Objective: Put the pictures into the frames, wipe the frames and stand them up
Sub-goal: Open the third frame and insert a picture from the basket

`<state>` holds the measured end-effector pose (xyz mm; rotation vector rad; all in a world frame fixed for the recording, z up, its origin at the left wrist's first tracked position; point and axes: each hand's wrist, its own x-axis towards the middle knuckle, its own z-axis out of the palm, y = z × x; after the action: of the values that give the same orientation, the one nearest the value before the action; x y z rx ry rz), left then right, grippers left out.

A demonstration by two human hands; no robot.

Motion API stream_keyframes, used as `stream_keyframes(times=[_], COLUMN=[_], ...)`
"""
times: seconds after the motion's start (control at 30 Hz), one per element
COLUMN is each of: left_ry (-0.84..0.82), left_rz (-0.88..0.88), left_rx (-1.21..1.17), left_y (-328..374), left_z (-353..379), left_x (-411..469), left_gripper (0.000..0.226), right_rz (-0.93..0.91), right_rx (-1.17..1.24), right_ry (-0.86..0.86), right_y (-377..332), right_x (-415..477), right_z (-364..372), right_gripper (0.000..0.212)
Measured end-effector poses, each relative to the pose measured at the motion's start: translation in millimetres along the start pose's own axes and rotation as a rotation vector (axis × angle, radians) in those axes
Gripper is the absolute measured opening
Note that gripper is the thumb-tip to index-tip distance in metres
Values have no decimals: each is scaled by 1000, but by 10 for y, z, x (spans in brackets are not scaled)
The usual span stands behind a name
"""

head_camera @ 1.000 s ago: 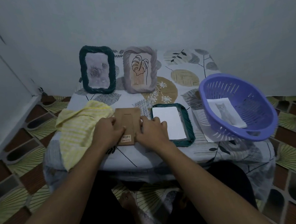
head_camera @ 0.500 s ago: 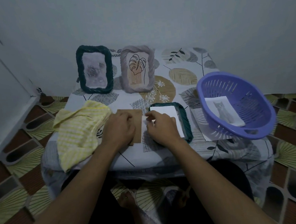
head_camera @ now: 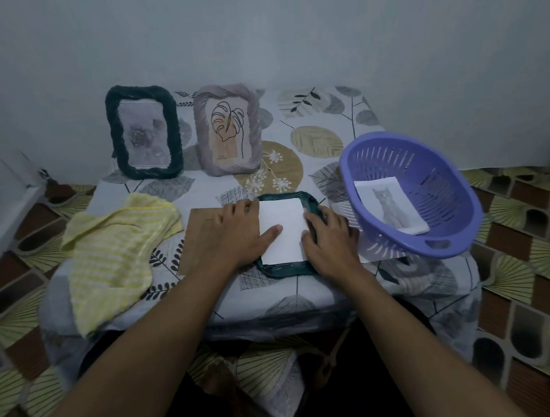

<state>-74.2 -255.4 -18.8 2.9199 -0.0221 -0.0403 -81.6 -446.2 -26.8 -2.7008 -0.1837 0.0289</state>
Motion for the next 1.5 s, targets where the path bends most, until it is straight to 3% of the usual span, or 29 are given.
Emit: stream_keyframes(times=[0.33, 0.57, 0.83, 0.93, 1.0, 1.13, 1.2, 1.37, 1.5], left_ry=[116, 268, 425, 456, 464, 412, 349, 241, 145], left_rz=[-8, 0, 132, 173, 147, 15, -50, -103, -126], left_rx=[-33, -647, -571, -591, -635, -802, -905, -1007, -1018], left_y=[46, 136, 118, 118, 130, 263, 372, 660, 904], left_z=[4, -144, -320, -327, -344, -374, -356, -225, -113], left_x=[-10, -150, -265, -193, -143, -94, -55, 49, 149], left_gripper=[66, 44, 26, 22, 22, 20, 21, 21, 22], right_rz=[8, 10, -268, -261, -165, 16, 52, 34, 43], right_rx=[-36, 18, 165, 96, 26, 13, 39, 60, 87], right_ry=[13, -33, 258, 337, 302, 104, 58, 99, 153], right_y=[-87, -140, -236, -131, -5, 261, 312, 323, 337], right_x=[-71, -84, -139, -130, -121, -162, -189, -197, -154], right_z=[28, -78, -541, -720, -826, -984, -1026, -1108, -1194], right_gripper=[50, 51, 43, 41, 44, 51, 45, 28, 29])
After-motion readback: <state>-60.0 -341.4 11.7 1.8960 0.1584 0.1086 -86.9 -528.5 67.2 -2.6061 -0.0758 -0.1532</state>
